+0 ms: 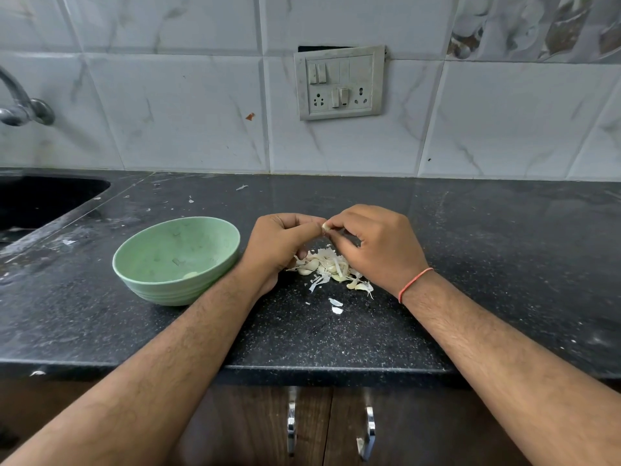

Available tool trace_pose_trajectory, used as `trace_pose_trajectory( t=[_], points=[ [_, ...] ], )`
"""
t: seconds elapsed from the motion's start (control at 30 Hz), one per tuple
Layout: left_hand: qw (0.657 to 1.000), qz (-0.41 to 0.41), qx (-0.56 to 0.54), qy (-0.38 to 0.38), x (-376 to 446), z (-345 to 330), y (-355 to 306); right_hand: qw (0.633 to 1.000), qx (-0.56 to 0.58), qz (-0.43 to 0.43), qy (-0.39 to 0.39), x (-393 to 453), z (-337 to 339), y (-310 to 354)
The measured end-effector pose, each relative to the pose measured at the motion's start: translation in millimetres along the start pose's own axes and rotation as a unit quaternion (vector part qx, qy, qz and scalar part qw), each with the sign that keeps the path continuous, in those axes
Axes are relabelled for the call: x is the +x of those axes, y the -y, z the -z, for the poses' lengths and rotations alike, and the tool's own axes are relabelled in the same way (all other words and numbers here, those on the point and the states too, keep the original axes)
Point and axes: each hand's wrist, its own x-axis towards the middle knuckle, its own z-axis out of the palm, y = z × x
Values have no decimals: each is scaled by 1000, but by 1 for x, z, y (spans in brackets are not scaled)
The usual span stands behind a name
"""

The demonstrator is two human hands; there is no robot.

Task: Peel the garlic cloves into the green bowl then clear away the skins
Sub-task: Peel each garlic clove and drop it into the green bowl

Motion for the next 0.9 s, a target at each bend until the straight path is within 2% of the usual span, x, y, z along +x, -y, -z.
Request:
trace_pose_trajectory(
  t=[0.4,0.6,0.77,0.9],
  points=[
    [1000,4,-8,-16,2,0,0,999,46,-24,-8,1,4,2],
    [1000,0,-10,-15,-1,-1,-3,999,28,-23,-9,2,6,2],
    [995,-74,60,-37,-7,-3,-2,1000,-20,2,0,2,7,2],
    [969,-163,175,-66,-9,-1,1,998,-53,29,2,2,7,2]
  ],
)
